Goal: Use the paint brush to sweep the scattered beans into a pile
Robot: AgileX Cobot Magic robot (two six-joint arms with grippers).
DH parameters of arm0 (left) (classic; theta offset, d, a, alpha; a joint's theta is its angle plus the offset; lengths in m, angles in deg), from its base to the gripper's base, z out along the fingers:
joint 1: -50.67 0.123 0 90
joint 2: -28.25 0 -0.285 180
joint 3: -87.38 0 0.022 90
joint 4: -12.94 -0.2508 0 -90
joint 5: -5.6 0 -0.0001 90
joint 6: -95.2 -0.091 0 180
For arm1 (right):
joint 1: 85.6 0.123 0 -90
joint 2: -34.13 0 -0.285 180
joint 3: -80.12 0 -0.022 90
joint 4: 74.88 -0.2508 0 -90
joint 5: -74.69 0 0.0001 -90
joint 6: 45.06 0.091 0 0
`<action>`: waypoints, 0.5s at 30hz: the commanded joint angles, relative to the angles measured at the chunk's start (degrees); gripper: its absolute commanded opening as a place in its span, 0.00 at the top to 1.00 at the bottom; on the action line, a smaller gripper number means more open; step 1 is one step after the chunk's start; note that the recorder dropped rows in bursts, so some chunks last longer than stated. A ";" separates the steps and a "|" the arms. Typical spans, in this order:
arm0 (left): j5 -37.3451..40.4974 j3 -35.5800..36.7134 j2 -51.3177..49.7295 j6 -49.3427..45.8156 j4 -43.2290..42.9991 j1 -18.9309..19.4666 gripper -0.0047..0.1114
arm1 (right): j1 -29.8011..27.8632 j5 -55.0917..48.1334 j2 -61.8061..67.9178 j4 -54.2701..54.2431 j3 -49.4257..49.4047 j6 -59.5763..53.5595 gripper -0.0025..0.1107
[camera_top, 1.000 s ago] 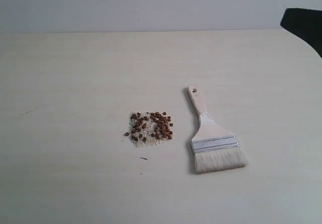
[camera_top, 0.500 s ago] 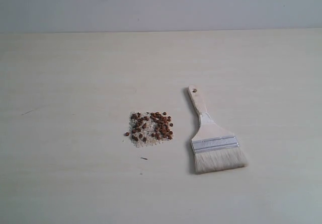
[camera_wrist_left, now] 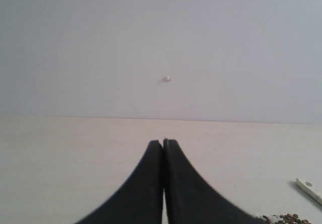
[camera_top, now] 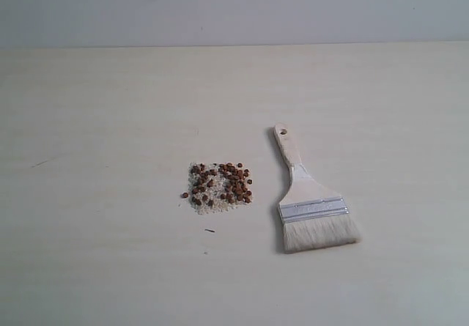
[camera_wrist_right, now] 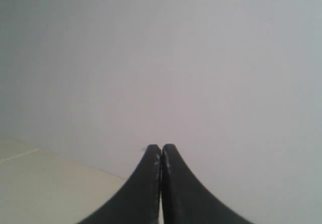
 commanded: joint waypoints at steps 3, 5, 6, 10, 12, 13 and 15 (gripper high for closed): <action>0.03 0.17 0.49 -0.09 0.37 0.09 0.96 | 0.73 -15.79 -2.26 0.41 -0.42 -1.16 0.98; 0.03 0.17 0.49 -0.09 0.37 0.09 0.96 | 1.76 -21.39 -3.33 0.41 -0.79 -1.05 0.98; 0.03 0.17 0.49 -0.09 0.37 0.09 0.96 | 2.44 -24.22 -3.90 0.15 -1.35 -0.55 0.98; 0.03 0.17 0.49 -0.09 0.37 0.09 0.96 | 4.18 -32.08 -6.50 -0.27 -4.28 0.79 0.98; 0.03 0.17 0.49 -0.09 0.37 0.09 0.96 | 4.35 -33.91 -7.87 -0.27 -6.07 1.05 0.98; 0.03 0.17 0.49 -0.09 0.37 0.09 0.96 | 4.49 -34.18 -8.61 -0.27 -7.13 1.17 0.98; 0.03 0.17 0.49 -0.09 0.37 0.09 0.96 | 4.49 -34.76 -10.08 -0.27 -9.61 1.33 0.98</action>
